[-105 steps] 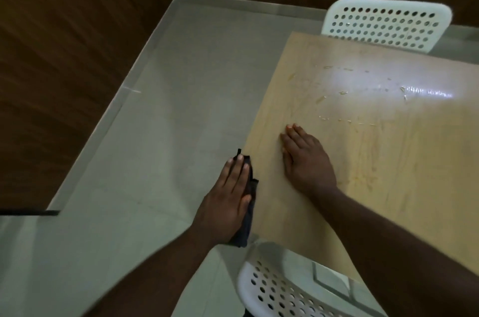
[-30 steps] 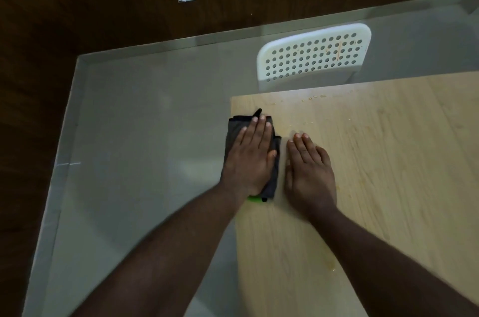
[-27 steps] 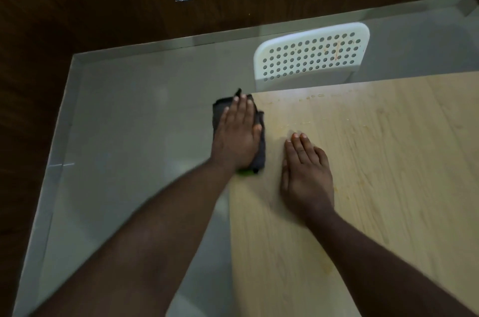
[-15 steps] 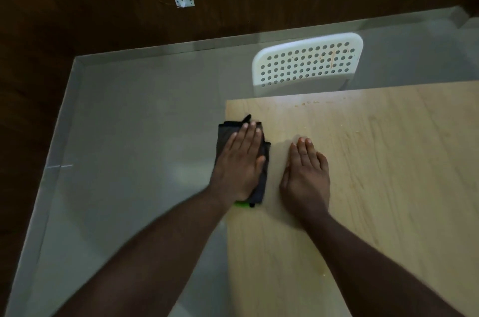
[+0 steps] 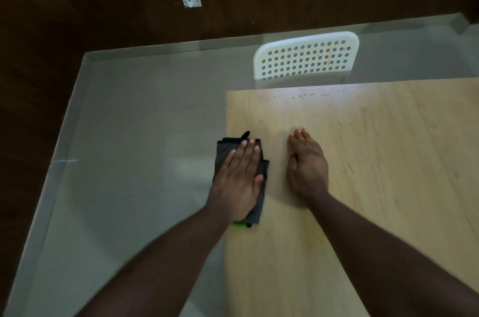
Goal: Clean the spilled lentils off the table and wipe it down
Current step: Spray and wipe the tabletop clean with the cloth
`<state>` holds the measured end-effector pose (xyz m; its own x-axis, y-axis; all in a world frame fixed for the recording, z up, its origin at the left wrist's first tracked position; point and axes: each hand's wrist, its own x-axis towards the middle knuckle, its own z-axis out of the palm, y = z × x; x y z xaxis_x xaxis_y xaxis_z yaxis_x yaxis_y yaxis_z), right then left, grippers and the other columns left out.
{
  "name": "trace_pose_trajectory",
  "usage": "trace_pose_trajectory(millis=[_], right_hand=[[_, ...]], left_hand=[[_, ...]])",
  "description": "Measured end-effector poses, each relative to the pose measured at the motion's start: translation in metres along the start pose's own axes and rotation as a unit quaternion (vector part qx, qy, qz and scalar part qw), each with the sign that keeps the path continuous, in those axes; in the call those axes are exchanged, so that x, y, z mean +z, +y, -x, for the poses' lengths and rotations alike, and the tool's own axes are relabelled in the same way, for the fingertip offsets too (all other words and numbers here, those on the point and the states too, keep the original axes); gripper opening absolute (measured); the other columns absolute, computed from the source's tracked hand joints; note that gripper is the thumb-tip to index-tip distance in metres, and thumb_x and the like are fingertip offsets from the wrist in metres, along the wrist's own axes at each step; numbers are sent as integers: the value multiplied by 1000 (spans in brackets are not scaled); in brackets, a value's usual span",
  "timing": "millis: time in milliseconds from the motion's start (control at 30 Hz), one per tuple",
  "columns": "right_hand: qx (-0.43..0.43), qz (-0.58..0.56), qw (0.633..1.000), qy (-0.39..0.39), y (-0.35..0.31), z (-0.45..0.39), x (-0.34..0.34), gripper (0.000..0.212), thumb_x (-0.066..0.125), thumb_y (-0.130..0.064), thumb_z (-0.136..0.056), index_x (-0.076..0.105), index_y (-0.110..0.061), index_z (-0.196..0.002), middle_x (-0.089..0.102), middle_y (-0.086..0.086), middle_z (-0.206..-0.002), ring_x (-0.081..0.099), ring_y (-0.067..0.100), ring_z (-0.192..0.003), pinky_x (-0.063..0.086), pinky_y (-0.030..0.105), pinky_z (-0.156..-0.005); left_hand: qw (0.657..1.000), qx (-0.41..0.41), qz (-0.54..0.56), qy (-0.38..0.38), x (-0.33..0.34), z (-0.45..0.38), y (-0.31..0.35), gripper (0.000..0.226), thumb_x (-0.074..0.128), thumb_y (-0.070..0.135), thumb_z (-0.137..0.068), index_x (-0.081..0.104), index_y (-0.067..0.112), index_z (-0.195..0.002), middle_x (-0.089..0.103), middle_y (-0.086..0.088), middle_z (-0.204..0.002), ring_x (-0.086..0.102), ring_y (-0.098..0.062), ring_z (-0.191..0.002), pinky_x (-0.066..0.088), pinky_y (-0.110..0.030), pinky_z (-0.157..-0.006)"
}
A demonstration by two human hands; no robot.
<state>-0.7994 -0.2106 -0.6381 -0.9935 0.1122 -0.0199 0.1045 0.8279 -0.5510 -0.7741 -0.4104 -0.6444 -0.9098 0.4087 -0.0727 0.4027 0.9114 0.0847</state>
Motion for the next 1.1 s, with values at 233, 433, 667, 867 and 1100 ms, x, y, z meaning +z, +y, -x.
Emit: trace_pose_trajectory(millis=[233,433,667,867,1100], right_hand=[[-99,64,992,-51,58,67,-16,66,37,-33,-98,37,-19,-163,29,-3,-171,16,13,-160,21,42,-130],[-116,103,984,-84,60,82,-30,67,31,-38,-102,29,-16,-165,20,2,-173,10,16,-162,12,39,-132],[-152,145,975,-74,68,99,-34,61,23,-36,-111,18,-15,-167,11,4,-176,1,16,-163,10,42,-132],[-161,146,974,-57,74,103,-30,59,29,-34,-111,25,-14,-166,20,6,-174,9,18,-162,13,42,-131],[-157,143,975,-57,73,104,-28,60,27,-32,-108,29,-12,-165,22,8,-173,11,21,-162,12,42,-131]], left_hand=[[992,-125,17,15,-3,-59,10,74,11,42,-105,6,2,-167,4,-15,-176,2,-29,-163,5,-45,-132],[998,-54,35,13,10,86,82,70,22,41,-112,-1,6,-167,-7,-11,-176,-10,-23,-163,5,-44,-132],[993,-114,14,18,9,85,49,71,15,43,-108,6,5,-167,1,-11,-176,-2,-24,-163,11,-46,-131],[994,-103,34,33,21,99,128,72,21,42,-109,3,3,-167,-2,-15,-176,-3,-27,-163,8,-47,-131],[996,-87,18,24,34,212,106,67,28,38,-112,9,5,-167,3,-11,-176,1,-23,-163,18,-47,-130]])
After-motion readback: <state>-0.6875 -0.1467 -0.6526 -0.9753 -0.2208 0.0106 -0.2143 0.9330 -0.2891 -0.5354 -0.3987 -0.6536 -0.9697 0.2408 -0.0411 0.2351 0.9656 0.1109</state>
